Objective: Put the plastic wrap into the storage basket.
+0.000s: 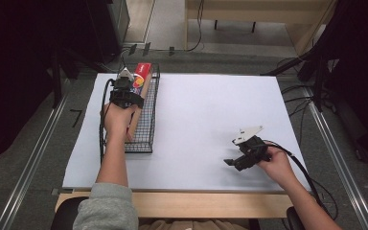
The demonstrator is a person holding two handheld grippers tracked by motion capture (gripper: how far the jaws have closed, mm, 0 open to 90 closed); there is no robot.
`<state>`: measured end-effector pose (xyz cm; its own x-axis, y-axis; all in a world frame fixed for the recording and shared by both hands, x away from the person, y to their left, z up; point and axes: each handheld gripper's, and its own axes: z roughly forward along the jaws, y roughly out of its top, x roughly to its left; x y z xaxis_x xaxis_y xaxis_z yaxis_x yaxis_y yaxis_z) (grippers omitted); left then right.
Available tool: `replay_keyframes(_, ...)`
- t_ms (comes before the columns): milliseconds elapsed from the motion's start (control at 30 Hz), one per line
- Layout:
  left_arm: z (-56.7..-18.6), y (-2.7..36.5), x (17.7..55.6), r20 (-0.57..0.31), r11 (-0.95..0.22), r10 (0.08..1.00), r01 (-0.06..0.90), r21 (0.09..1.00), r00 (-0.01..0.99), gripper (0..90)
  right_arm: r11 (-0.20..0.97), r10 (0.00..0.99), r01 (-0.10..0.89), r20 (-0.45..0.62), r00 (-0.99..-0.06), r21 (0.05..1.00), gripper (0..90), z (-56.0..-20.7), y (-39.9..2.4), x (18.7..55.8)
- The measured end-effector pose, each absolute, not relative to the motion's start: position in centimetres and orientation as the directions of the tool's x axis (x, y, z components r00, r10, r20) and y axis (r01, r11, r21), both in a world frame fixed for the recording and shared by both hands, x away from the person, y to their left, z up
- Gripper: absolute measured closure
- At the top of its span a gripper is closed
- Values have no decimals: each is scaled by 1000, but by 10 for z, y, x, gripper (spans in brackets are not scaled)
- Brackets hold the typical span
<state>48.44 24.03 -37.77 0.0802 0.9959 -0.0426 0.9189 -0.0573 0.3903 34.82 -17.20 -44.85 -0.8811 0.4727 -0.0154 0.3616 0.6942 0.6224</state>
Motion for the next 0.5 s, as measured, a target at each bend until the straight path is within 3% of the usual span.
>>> replay_keyframes(500,-396,228,488,-31,-49,997,918,395,66,397,697,471,362,-16,-882,619,206,-449,-171,348)
